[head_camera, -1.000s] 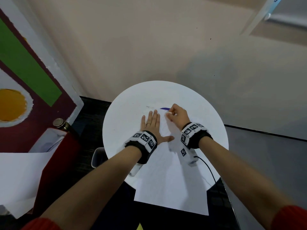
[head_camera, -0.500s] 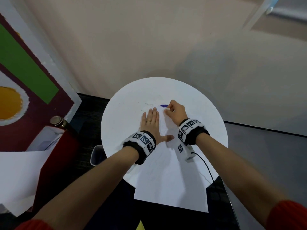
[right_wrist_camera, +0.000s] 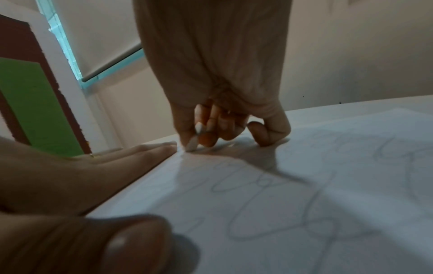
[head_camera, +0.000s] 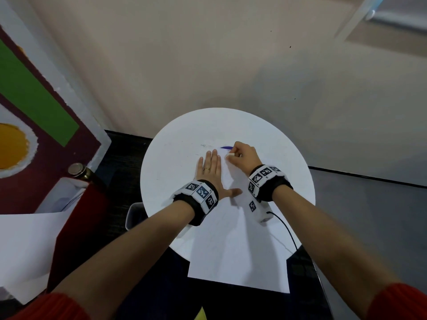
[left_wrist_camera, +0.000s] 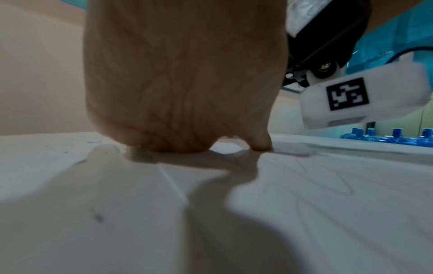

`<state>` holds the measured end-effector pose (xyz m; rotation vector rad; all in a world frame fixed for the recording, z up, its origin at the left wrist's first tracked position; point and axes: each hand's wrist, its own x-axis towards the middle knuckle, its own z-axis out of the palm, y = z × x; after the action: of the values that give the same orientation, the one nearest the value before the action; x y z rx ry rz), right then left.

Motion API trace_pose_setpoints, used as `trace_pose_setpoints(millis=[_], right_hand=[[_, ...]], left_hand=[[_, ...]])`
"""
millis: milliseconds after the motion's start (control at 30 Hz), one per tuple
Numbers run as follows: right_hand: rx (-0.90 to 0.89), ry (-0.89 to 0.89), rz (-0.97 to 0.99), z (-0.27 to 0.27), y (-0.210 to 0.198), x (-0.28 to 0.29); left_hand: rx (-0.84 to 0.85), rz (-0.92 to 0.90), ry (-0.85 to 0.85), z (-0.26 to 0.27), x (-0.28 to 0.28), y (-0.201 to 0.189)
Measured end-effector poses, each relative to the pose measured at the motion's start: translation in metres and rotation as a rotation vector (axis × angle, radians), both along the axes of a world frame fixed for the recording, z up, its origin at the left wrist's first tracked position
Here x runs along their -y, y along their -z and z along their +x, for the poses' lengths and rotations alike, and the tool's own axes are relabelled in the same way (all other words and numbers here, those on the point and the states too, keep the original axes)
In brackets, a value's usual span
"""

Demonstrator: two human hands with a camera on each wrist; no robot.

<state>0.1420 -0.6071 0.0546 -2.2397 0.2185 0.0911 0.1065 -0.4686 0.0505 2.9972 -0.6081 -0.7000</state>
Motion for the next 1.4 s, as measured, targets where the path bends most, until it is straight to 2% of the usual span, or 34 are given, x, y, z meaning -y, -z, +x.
trace_pose_setpoints(millis=[100,267,400,500,567,700,833,967,1100,1267,1400], right_hand=[[0.007,0.102,-0.055,0.003,0.008,-0.008],[-0.016,-0.021,0.000,-0.003,0.004,0.000],[0.007,0.114,-0.085,0.003,0.010,-0.008],[0.011,-0.032,-0.024,-0.005,0.008,-0.011],[-0.016,-0.064,-0.049,-0.001,0.003,-0.006],[-0.002,0.049,-0.125,0.007,0.002,-0.009],[-0.057,-0.156,-0.033,-0.007,-0.004,-0.001],[0.026,-0.064,-0.061,-0.008,0.000,0.003],[-0.101,-0.274,0.014,-0.021,-0.006,0.006],[0.016,-0.141,-0.096,-0.013,-0.002,0.001],[-0.103,-0.311,-0.127,-0.024,-0.003,0.004]], left_hand=[[0.005,0.002,0.011,0.001,-0.001,0.001],[0.006,-0.025,0.026,0.001,-0.003,0.003],[0.007,-0.006,0.031,0.001,-0.002,0.002],[0.012,-0.013,0.029,-0.001,-0.003,0.002],[0.008,-0.022,0.021,-0.001,-0.002,0.001],[0.004,-0.013,0.020,0.000,-0.002,0.001],[-0.002,-0.026,0.015,-0.001,-0.003,0.001],[-0.004,-0.046,0.014,-0.002,-0.004,0.000],[-0.005,-0.039,0.024,-0.001,-0.004,-0.001],[0.002,-0.002,0.009,-0.002,-0.001,-0.003],[0.009,-0.010,0.010,-0.003,-0.002,-0.003]])
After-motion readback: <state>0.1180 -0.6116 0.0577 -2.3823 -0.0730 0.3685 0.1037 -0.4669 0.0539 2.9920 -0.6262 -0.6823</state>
